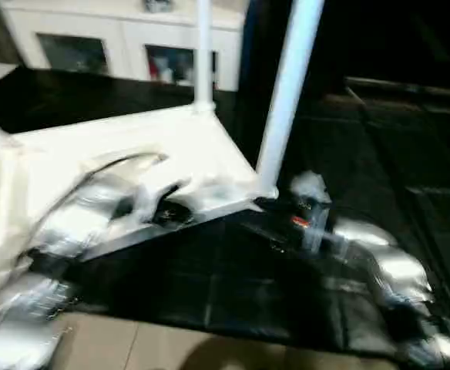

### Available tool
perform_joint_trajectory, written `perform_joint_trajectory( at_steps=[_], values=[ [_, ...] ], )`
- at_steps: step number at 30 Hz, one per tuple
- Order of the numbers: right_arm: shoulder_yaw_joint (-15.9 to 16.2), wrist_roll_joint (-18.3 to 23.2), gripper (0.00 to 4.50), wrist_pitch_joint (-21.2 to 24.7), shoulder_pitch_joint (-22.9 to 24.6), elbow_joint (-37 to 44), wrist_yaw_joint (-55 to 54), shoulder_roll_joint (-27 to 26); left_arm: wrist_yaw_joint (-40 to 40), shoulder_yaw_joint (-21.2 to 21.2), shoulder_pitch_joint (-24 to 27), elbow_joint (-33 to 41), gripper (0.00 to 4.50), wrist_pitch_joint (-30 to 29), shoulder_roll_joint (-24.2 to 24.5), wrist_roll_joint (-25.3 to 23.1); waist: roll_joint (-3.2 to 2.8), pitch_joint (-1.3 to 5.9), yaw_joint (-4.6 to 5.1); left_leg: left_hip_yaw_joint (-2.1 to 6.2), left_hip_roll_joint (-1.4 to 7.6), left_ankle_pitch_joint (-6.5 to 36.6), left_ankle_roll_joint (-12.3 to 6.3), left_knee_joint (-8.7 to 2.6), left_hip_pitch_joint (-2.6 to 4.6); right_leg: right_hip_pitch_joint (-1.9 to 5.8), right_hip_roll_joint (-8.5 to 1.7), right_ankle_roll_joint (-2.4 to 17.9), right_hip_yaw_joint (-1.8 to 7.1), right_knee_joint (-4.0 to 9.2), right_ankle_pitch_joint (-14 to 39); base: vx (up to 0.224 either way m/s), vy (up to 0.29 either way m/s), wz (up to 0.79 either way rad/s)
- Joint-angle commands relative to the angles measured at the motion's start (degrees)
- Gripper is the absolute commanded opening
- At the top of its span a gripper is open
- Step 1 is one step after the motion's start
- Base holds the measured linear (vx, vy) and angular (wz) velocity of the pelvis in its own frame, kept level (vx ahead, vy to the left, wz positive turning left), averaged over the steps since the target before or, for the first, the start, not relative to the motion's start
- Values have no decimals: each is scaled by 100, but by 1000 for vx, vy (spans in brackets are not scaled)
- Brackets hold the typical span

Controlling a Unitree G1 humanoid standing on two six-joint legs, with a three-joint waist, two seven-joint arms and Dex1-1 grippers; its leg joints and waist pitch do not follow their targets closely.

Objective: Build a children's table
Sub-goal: Rotate leg to tighten, then rotate table base

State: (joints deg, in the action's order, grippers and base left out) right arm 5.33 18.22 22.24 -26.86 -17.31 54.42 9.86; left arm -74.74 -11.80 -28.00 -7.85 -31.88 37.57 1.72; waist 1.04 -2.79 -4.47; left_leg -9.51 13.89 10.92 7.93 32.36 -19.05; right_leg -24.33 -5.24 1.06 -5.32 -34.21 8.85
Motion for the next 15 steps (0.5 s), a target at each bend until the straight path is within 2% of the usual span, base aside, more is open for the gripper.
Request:
perform_joint_trajectory(
  at_steps=[1,2,3,4,5,6,7,9,10,11,12,13,15],
  values=[
    [116,-187,450,-165,-233,-358,-357,-213,-216,127,302,778,211,-544,325,230,-35,323,4,-109,-89,1278,-52,-391,-33,344,-180,1181,246,350,1515,0,0,0],
    [213,-370,450,-339,-480,-751,-658,-492,-300,245,674,1294,211,-864,663,329,-89,346,-33,-74,-50,1215,12,-404,-20,338,-236,1234,257,285,1452,0,0,0],
    [213,-370,450,-339,-480,-751,-658,-492,-300,245,674,1294,217,-864,663,329,-43,309,4,-96,-69,1259,-13,-421,-50,326,-203,1197,257,317,1545,0,0,0],
    [232,-448,450,-428,-628,-988,-859,-648,-290,325,844,1575,226,-1100,787,375,-74,307,-14,-96,-85,1293,23,-416,-19,320,-189,1143,253,331,1625,0,0,0],
    [231,-535,450,-539,-811,-1286,-1120,-827,-294,413,1020,1844,240,-1340,908,447,-33,311,-21,-107,-80,1251,33,-410,3,306,-178,1166,261,328,1498,0,0,0],
    [211,-597,450,-622,-989,-1574,-1375,-986,-282,476,1153,2064,240,-1546,999,521,-57,322,-37,-100,-70,1222,82,-403,5,303,-205,1213,271,286,1409,0,0,0],
    [211,-597,450,-622,-989,-1574,-1375,-986,-282,476,1153,2064,252,-1546,999,521,-61,313,-31,-97,-81,1213,106,-414,-1,302,-192,1236,270,274,1371,0,0,0],
    [163,-720,450,-771,-1275,-2050,-1782,-1221,-200,540,1443,2451,260,-1901,1199,611,-71,306,-36,-102,-89,1297,131,-417,25,293,-172,1218,271,280,1308,0,0,0],
    [103,-800,450,-904,-1488,-2412,-2141,-1362,-73,517,1620,2527,262,-2002,1251,532,-31,300,-22,-100,-92,1295,145,-417,2,304,-172,1211,275,264,1253,0,0,0],
    [53,-837,450,-993,-1612,-2631,-2364,-1441,23,501,1723,2575,279,-2061,1283,480,-6,276,15,-77,-96,1350,190,-445,-63,334,-184,1114,275,264,1536,0,0,0],
    [-23,-871,450,-1095,-1745,-2866,-2670,-1518,153,475,1815,2584,279,-2076,1299,380,-10,283,5,-85,-110,1401,186,-436,-43,333,-184,1042,273,293,1694,0,0,0],
    [-74,-888,450,-1155,-1815,-2993,-2846,-1557,239,460,1865,2592,293,-2087,1308,324,-37,295,0,-95,-99,1408,216,-415,11,290,-192,1002,292,303,1687,0,0,0],
    [-320,-799,450,-1296,-2011,-3368,-3279,-1619,624,508,1912,2477,307,-2101,1213,114,-41,306,-3,-104,-102,1317,258,-403,14,282,-153,1020,297,258,1287,0,0,0]
  ],
)
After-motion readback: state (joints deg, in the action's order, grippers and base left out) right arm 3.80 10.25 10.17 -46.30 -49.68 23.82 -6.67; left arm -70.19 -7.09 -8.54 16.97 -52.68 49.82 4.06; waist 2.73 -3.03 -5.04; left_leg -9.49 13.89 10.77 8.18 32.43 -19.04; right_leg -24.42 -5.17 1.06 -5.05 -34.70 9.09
